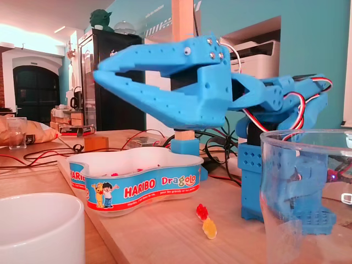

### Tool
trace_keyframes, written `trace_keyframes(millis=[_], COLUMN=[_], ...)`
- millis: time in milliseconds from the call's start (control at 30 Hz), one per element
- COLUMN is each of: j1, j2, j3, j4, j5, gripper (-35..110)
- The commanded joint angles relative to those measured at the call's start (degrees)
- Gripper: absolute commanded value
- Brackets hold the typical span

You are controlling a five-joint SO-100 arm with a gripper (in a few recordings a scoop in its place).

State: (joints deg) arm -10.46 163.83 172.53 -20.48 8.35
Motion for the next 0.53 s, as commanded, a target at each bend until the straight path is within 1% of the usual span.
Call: trace_keyframes(millis=[0,500], j1=[-0.9,-0.4], j2=[2.5,3.3], j3=[1.4,4.2], j4=[-3.3,-3.4], j5=[0.5,0.5], gripper=[-2,-2])
